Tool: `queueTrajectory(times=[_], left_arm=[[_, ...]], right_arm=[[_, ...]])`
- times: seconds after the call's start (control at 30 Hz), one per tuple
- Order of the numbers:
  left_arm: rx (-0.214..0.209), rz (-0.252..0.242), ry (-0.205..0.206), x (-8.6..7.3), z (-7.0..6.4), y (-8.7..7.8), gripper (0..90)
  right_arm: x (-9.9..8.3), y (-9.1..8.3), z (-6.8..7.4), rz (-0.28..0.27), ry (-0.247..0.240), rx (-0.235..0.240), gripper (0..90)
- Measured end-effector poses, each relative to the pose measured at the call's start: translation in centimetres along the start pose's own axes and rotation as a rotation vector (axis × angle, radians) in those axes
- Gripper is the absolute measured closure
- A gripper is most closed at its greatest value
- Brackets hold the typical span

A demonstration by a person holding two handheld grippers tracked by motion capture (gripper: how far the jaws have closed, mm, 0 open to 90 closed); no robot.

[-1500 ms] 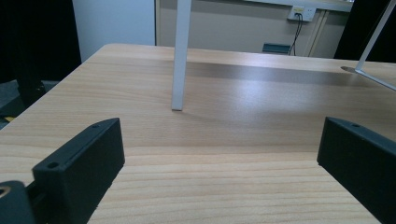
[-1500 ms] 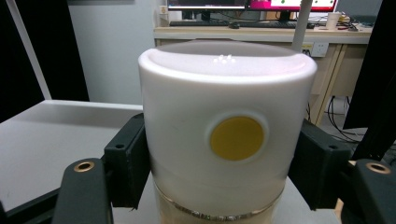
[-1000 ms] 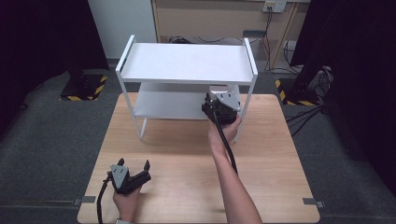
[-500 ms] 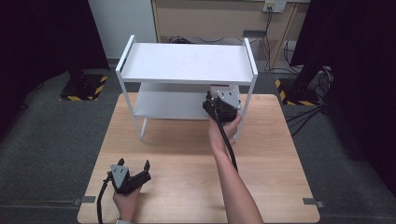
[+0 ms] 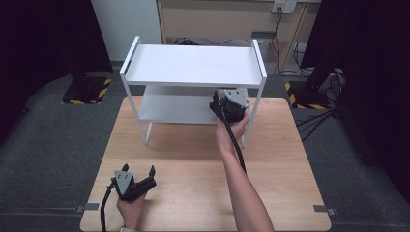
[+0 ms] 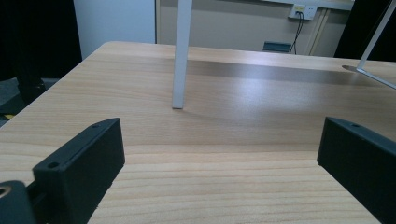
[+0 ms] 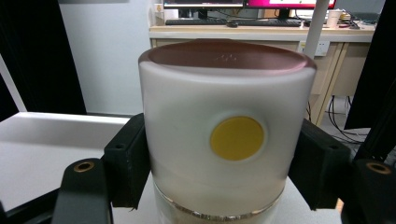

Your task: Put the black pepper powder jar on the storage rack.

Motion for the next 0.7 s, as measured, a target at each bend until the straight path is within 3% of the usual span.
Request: queueTrajectory(times=[0.7], left_arm=[[0.002,0.003,-0.001,0.0,0.0,0.0,0.4]], right_arm=[[0.6,1.2,-0.2,0.014,0.000,-0.003,30.2]])
Point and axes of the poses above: each handheld gripper's, and its own axes: y roughly forward along the jaws, x roughly out of its top, z roughly to its left, the point moved 4 cm from there along y, roughly forward along the jaws, and after that the axes turned 15 degrees about y, right-handed, at the moved point
